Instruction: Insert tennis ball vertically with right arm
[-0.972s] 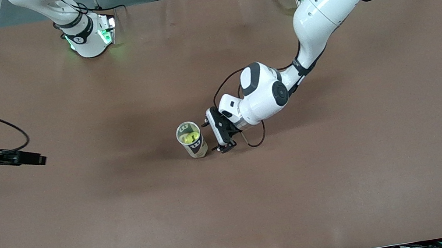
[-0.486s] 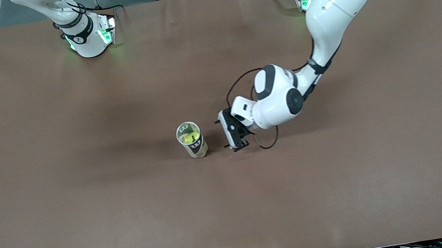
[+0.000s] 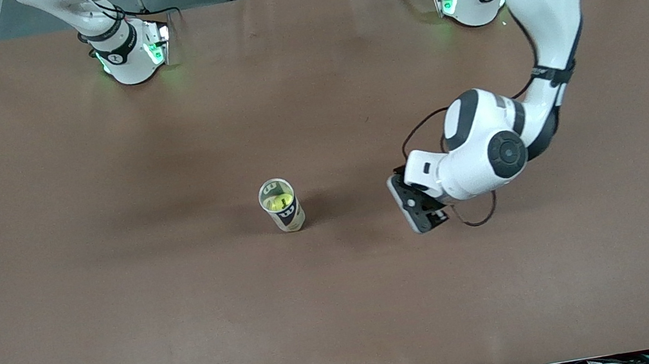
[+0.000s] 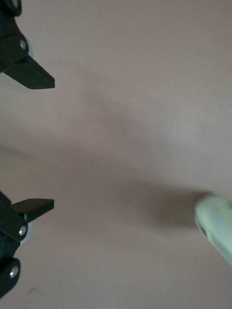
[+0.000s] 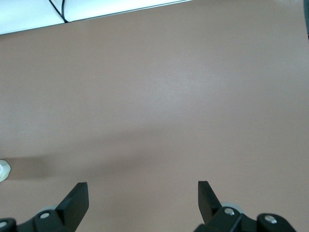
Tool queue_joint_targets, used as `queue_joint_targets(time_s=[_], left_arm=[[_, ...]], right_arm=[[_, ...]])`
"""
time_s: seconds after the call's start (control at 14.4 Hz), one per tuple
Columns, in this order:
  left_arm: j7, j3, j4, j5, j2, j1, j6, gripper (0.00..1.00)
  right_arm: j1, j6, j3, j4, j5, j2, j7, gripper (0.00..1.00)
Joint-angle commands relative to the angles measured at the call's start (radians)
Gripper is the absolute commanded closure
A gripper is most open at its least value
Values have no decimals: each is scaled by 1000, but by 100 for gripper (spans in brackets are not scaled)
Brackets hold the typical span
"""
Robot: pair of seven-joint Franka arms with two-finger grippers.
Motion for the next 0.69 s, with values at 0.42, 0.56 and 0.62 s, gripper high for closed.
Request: queue_joint_targets(time_s=[0.42, 0.56, 0.62], left_arm=[[-406, 52, 141, 93, -124, 53, -316, 0], [-491, 64, 140, 119, -157, 53, -318, 0], [-528, 64, 135, 144, -183, 53, -328, 0]], right_arm=[[62, 67, -42, -179, -18, -111, -42, 0], [68, 153, -39, -291, -23, -179, -42, 0], [71, 149, -39, -294, -24, -182, -42, 0]])
